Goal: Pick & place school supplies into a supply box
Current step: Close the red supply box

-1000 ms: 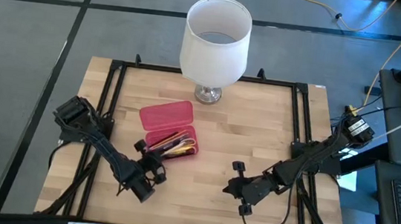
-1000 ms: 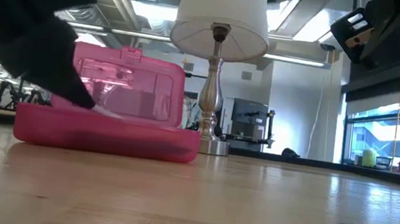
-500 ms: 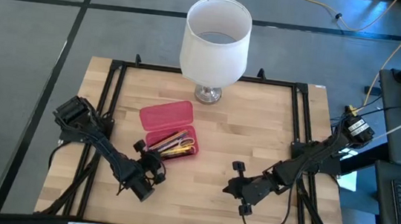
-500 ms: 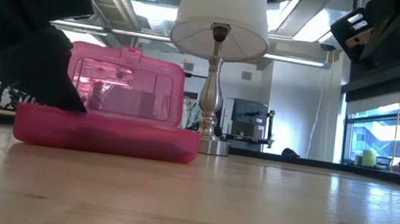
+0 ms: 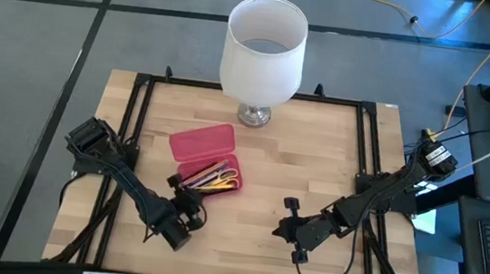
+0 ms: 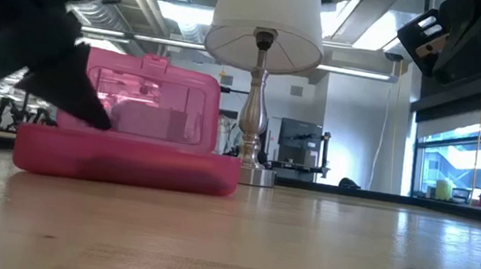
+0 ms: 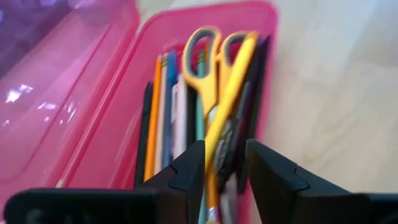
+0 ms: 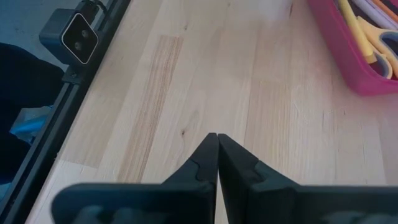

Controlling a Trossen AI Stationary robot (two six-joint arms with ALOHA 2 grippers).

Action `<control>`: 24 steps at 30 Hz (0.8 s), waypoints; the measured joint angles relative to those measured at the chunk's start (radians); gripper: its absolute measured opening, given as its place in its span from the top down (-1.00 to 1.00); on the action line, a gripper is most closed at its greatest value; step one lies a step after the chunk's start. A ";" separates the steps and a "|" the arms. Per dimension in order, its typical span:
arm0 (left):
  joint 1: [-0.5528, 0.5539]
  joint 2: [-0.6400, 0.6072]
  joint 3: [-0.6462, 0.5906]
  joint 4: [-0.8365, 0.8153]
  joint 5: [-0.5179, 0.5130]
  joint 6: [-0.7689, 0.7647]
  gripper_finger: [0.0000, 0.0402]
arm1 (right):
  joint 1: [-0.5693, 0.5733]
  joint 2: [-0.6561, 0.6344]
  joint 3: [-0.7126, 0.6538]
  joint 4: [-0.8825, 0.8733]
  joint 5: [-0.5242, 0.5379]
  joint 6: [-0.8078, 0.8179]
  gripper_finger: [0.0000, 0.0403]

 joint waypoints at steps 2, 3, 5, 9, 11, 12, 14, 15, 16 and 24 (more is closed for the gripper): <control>0.000 0.000 0.027 0.000 0.000 0.042 0.43 | 0.000 0.000 0.000 0.000 0.000 0.000 0.93; 0.000 0.000 0.039 0.000 0.000 0.064 0.42 | 0.000 0.000 0.000 0.000 0.000 0.000 0.93; 0.000 0.000 0.066 -0.001 0.010 0.098 0.40 | 0.000 0.000 0.000 0.000 0.000 0.000 0.93; 0.002 0.000 0.122 -0.001 0.098 0.211 0.39 | 0.000 0.000 0.000 0.000 0.000 0.000 0.93; 0.003 0.000 0.147 -0.003 0.140 0.263 0.40 | 0.000 0.000 0.000 0.000 0.000 0.000 0.93; 0.003 0.000 0.159 -0.002 0.145 0.288 0.41 | 0.000 0.000 0.000 0.000 0.000 0.000 0.93; 0.002 0.000 0.180 0.002 0.145 0.320 0.41 | 0.000 0.000 0.000 0.000 0.000 0.000 0.93; -0.001 0.000 0.189 0.004 0.145 0.328 0.42 | 0.000 0.000 0.000 0.000 0.000 0.000 0.93; -0.001 0.000 0.196 0.006 0.145 0.330 0.42 | 0.000 0.000 0.000 0.000 0.000 0.000 0.93; 0.001 0.000 0.208 0.008 0.184 0.324 0.37 | 0.000 0.000 0.000 -0.004 -0.001 0.000 0.93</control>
